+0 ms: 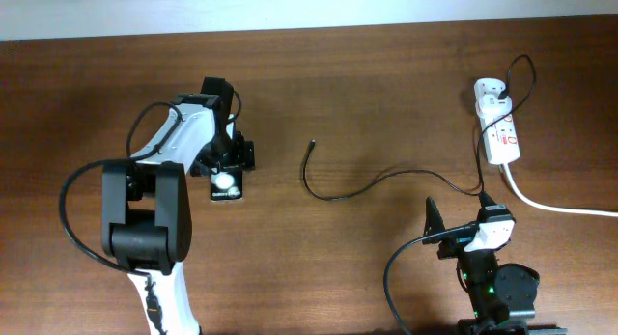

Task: Plug charger to phone and switch on socket
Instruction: 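Lower the left gripper and close it on the phone's long edges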

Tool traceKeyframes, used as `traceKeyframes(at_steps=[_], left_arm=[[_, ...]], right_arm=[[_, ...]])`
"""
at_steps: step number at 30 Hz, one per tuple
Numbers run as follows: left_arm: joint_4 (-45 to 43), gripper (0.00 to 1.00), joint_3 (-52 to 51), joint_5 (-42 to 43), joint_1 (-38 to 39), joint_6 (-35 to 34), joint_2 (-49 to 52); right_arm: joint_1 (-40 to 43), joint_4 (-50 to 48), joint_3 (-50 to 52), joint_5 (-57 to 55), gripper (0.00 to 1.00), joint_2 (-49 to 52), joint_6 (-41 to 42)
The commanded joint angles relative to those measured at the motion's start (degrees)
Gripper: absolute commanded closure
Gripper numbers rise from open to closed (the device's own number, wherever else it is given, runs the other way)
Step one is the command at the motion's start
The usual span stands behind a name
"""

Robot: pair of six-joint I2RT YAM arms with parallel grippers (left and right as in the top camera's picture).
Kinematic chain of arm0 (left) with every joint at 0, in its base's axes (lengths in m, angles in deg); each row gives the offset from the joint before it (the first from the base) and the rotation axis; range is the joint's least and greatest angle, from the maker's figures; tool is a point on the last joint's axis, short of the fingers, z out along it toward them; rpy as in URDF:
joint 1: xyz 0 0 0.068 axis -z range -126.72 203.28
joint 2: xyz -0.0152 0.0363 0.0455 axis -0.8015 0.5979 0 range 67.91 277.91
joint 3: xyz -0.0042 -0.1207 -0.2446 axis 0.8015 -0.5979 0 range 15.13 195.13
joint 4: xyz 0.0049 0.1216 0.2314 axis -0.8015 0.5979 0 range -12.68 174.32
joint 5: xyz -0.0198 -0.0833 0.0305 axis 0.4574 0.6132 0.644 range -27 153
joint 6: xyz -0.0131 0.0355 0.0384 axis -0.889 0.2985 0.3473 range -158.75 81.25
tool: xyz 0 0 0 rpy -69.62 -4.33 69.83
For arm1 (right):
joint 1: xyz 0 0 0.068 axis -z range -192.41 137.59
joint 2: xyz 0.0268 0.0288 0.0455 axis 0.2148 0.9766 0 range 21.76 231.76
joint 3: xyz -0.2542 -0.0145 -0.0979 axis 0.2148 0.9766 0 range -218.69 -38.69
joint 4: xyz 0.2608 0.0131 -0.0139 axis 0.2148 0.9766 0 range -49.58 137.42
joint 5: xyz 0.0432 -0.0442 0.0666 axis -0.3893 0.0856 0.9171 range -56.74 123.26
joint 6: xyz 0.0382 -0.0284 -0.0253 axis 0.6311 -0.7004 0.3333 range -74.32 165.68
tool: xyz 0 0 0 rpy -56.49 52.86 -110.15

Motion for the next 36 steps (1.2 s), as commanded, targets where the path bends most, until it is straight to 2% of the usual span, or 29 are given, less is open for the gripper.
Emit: traceKeyframes(at_steps=[1, 11, 19, 23, 31, 36], left_arm=[[-0.3, 0.1, -2.8, 2.1, 0.7, -2.1, 3.0], [-3.3, 0.14, -2.8, 2.2, 0.9, -5.1, 3.0], [-3.8, 0.12, -2.8, 2.2, 0.9, -5.0, 3.0], [-4.2, 0.1, -2.8, 2.2, 0.9, -2.4, 3.0], [-4.7, 0.21, -2.8, 2.2, 0.9, -2.4, 3.0], [-5.8, 0.1, -2.8, 2.2, 0.9, -2.4, 3.0]], right_arm=[[-0.3, 0.0, 0.5, -0.5, 0.01, -0.5, 0.3], [-0.3, 0.0, 0.5, -0.5, 0.01, -0.5, 0.3], [-0.3, 0.0, 0.5, -0.5, 0.01, -0.5, 0.3], [-0.3, 0.0, 0.5, -0.5, 0.01, -0.5, 0.3], [-0.3, 0.0, 0.5, -0.5, 0.01, -0.5, 0.3], [-0.3, 0.0, 0.5, -0.5, 0.01, -0.5, 0.3]])
